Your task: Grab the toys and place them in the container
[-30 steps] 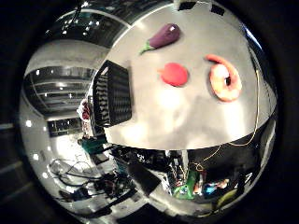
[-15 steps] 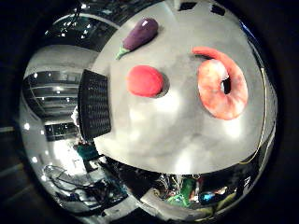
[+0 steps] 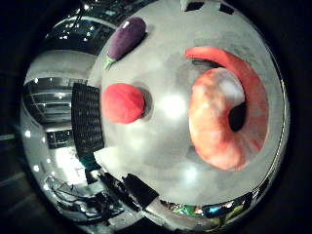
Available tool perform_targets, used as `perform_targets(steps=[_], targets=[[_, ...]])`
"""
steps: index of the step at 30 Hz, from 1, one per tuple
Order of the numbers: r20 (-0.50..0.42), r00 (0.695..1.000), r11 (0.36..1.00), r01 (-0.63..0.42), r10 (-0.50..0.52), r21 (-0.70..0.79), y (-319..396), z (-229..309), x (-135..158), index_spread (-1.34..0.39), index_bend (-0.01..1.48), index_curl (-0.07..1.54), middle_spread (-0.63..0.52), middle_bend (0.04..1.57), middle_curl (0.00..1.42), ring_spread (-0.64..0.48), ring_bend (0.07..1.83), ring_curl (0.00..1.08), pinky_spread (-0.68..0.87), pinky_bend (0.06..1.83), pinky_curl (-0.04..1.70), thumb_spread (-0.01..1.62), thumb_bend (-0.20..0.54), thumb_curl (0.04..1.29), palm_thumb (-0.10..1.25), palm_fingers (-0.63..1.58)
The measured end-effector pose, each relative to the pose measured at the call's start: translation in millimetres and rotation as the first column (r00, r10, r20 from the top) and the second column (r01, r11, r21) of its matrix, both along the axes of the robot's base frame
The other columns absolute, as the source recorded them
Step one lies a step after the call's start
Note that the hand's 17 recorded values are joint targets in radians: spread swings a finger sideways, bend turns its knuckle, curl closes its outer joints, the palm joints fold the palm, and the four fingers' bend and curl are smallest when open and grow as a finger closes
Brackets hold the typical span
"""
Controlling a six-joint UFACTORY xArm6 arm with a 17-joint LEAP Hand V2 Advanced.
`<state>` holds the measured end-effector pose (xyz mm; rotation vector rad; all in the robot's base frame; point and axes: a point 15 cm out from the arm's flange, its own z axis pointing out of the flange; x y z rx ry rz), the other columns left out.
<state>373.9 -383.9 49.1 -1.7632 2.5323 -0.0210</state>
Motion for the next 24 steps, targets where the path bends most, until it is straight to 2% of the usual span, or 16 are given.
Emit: perform_targets(steps=[13, 17, 19, 21, 22, 23, 24], targets=[[-0.069, 0.998, 0.999, -0.006, 0.01, 0.051, 3.2, -33.7, -17.5, -0.31, 0.14, 0.24, 0.11, 0.2, 0.32, 0.2, 0.31, 0.27, 0.39, 0.49, 0.32, 0.89, -0.032, 0.29, 0.3, 0.05], [-0.087, 0.996, 0.998, -0.02, 0.024, 0.052, 4.2, -36.4, -21.7, -0.29, 0.14, 0.23, 0.06, 0.27, 0.34, 0.17, 0.4, 0.29, 0.38, 0.51, 0.31, 0.9, -0.026, 0.3, 0.33, 0.21], [-0.099, 0.995, 0.998, -0.03, 0.035, 0.054, 5.4, -36.4, -23.6, -0.32, 0.17, 0.23, 0.0, 0.33, 0.35, 0.08, 0.51, 0.29, 0.33, 0.5, 0.3, 0.92, -0.018, 0.3, 0.39, 0.41], [-0.113, 0.993, 0.997, -0.034, 0.041, 0.066, 8.5, -37.1, -27.1, -0.35, 0.17, 0.25, -0.08, 0.45, 0.38, -0.04, 0.62, 0.32, 0.22, 0.49, 0.28, 0.92, -0.024, 0.3, 0.43, 0.62], [-0.123, 0.991, 0.997, -0.034, 0.043, 0.076, 10.9, -36.3, -29.8, -0.35, 0.17, 0.25, -0.11, 0.49, 0.4, -0.09, 0.71, 0.35, 0.15, 0.56, 0.3, 0.92, -0.023, 0.3, 0.43, 0.81], [-0.131, 0.99, 0.996, -0.034, 0.045, 0.083, 12.1, -34.6, -32.7, -0.37, 0.17, 0.24, -0.14, 0.53, 0.41, -0.15, 0.8, 0.35, -0.01, 0.67, 0.3, 0.92, -0.02, 0.31, 0.45, 1.09], [-0.136, 0.99, 0.996, -0.035, 0.046, 0.083, 10.8, -29.7, -35.4, -0.39, 0.18, 0.25, -0.17, 0.56, 0.43, -0.19, 0.84, 0.38, -0.13, 0.74, 0.33, 0.93, -0.021, 0.31, 0.47, 1.17]])
